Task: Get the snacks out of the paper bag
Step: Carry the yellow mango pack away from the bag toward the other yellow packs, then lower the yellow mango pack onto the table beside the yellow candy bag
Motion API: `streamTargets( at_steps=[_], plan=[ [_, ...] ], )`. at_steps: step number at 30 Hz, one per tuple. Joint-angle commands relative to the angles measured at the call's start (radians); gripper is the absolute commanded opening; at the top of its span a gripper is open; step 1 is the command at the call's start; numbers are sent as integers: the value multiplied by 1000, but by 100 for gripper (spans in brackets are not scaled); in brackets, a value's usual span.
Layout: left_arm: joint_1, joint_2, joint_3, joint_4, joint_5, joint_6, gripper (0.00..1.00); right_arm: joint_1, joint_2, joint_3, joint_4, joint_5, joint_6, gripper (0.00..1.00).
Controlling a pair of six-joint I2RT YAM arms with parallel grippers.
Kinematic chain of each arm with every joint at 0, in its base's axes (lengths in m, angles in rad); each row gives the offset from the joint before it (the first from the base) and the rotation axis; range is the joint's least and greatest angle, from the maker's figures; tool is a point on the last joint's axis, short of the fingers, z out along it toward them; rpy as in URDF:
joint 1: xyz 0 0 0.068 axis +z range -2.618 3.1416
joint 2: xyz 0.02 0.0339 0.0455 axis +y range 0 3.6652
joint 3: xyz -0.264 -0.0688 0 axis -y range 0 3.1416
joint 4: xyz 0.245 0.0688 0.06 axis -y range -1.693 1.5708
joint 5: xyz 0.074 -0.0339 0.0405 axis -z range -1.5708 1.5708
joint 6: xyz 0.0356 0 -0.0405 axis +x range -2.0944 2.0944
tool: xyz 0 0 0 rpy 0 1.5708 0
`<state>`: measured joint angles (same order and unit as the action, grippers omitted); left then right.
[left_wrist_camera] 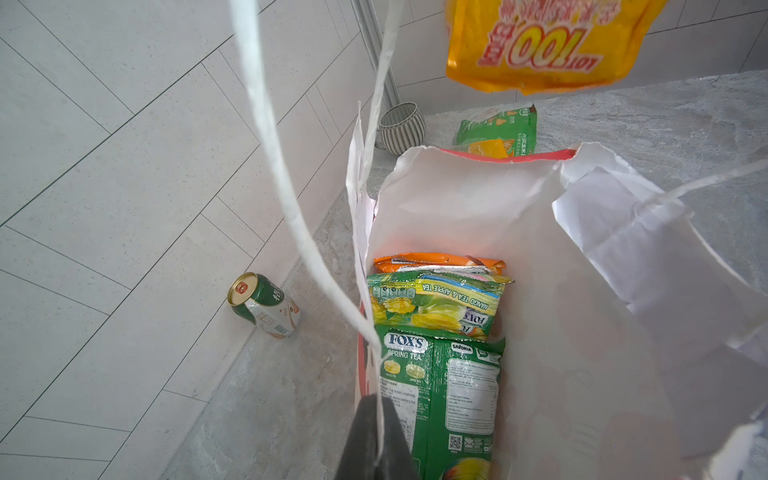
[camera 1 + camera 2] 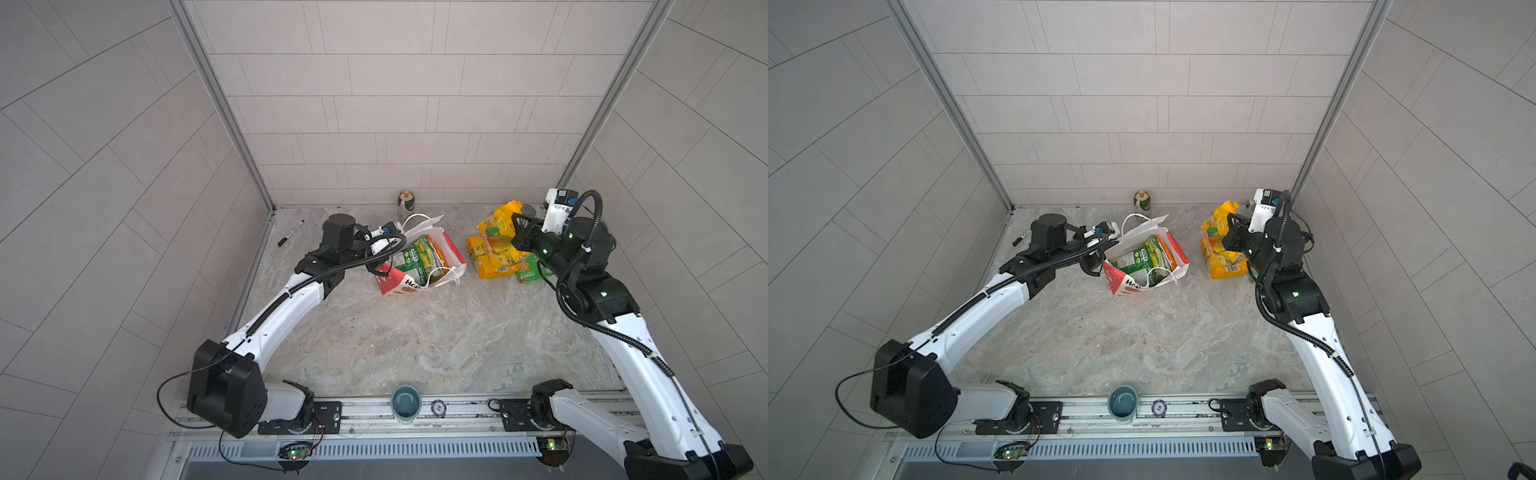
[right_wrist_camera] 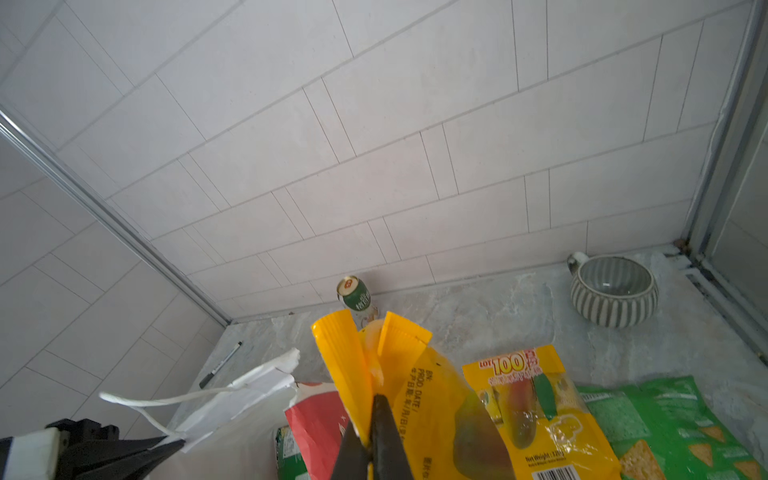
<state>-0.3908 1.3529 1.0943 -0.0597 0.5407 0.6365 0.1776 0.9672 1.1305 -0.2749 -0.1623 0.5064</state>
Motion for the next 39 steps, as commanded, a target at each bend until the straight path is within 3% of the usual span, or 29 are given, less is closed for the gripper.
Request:
streamTargets(
  at_steps=[1, 8, 14, 20, 23, 26, 33, 39],
  plan=[
    [10, -8, -8, 17, 0, 8, 0, -2, -29, -4, 42, -60, 28, 0],
    [17, 8, -7, 24, 10, 2, 0, -3, -40, -124, -37, -116, 20, 0],
    [20, 17, -7, 48, 11, -13, 0, -1, -1, -192, 26, -176, 85, 0],
    [21, 11, -18, 67, -15, -27, 0, 0, 23, -231, 40, -118, 111, 0],
    [24, 4, -29, 101, -48, -46, 0, 13, 52, -200, 53, -140, 74, 0],
    [27, -9, -49, 143, -81, -66, 0, 15, 84, -157, 47, -80, 65, 0],
    [39, -42, -55, 133, -146, -68, 0, 34, 301, 29, 4, -178, -29, 0],
    [49, -80, -81, 182, -314, -86, 0, 33, 439, 236, -135, -247, -198, 0]
  ],
)
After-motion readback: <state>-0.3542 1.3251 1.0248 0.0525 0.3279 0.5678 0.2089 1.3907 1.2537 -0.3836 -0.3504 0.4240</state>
